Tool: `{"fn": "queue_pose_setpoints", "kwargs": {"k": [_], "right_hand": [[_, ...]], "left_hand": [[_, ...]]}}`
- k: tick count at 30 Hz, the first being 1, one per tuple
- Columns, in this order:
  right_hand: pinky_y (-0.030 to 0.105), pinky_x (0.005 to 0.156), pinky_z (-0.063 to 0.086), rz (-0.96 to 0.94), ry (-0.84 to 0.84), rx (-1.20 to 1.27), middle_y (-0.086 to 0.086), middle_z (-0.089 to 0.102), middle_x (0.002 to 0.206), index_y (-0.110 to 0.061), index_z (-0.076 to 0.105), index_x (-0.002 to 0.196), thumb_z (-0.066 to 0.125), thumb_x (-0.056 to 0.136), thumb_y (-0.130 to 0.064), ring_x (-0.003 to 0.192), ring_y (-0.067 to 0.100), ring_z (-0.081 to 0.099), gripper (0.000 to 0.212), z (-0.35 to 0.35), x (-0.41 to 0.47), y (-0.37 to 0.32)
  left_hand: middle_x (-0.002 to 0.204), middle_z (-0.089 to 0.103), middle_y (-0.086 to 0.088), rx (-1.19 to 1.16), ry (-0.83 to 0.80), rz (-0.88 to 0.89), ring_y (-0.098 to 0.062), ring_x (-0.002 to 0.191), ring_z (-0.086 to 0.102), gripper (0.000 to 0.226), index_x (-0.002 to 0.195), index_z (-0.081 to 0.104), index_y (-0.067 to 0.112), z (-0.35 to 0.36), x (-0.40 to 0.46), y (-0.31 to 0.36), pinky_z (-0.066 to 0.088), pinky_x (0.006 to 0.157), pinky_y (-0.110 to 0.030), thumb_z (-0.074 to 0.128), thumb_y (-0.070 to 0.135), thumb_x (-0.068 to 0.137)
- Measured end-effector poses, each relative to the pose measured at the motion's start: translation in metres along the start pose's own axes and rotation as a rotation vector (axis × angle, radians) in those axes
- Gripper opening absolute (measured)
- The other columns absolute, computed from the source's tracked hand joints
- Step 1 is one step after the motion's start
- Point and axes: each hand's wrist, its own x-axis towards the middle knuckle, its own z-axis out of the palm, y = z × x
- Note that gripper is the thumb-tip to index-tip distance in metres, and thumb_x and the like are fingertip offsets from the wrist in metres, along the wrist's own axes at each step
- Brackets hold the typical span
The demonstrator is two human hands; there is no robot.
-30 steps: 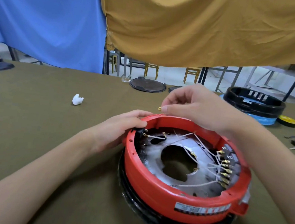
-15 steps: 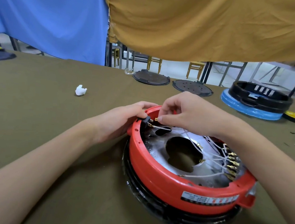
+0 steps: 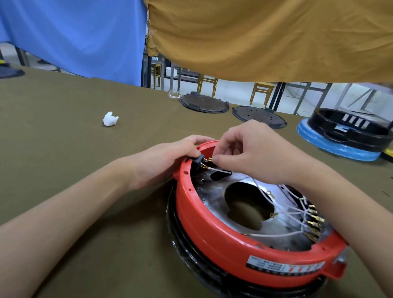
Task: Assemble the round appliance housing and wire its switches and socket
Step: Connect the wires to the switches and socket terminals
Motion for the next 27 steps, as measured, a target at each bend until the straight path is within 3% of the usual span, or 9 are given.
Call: {"fn": "queue_pose_setpoints", "kwargs": {"k": [5, 12, 17, 27], "right_hand": [[0.009, 0.047, 0.036, 0.006, -0.004, 0.016, -0.017, 0.059, 0.05, -0.022, 0.073, 0.068, 0.072, 0.081, -0.016, 0.046, -0.002, 0.05, 0.014, 0.0001, -0.0016, -0.0013], [0.009, 0.049, 0.039, 0.023, -0.004, 0.006, -0.015, 0.063, 0.054, -0.022, 0.074, 0.07, 0.072, 0.082, -0.017, 0.049, -0.003, 0.052, 0.013, 0.002, -0.0024, -0.0025], [0.009, 0.05, 0.039, 0.025, 0.005, 0.008, -0.014, 0.063, 0.054, -0.021, 0.075, 0.071, 0.073, 0.083, -0.019, 0.049, -0.002, 0.054, 0.012, 0.0029, -0.0026, -0.0029], [0.015, 0.051, 0.045, 0.044, 0.034, -0.034, -0.011, 0.069, 0.06, -0.022, 0.076, 0.072, 0.074, 0.083, -0.023, 0.051, 0.0, 0.056, 0.011, 0.007, -0.0013, -0.0057]], "left_hand": [[0.137, 0.052, -0.026, 0.005, -0.013, 0.0, -0.051, 0.128, 0.044, 0.051, 0.128, 0.061, 0.033, -0.0022, 0.0017, -0.0025, 0.023, 0.115, -0.064, 0.049, 0.026, 0.079], [0.137, 0.05, -0.027, 0.008, -0.023, 0.004, -0.052, 0.126, 0.044, 0.05, 0.127, 0.061, 0.034, -0.0025, 0.0022, -0.004, 0.023, 0.115, -0.064, 0.049, 0.027, 0.079], [0.135, 0.055, -0.023, 0.008, -0.029, 0.003, -0.035, 0.113, 0.053, 0.051, 0.127, 0.061, 0.034, -0.0011, 0.0009, -0.0027, 0.027, 0.113, -0.06, 0.049, 0.027, 0.078], [0.127, 0.062, -0.02, 0.126, -0.01, 0.013, -0.035, 0.116, 0.058, 0.05, 0.127, 0.058, 0.041, 0.0004, 0.0003, 0.0001, 0.032, 0.114, -0.055, 0.046, 0.033, 0.08]]}}
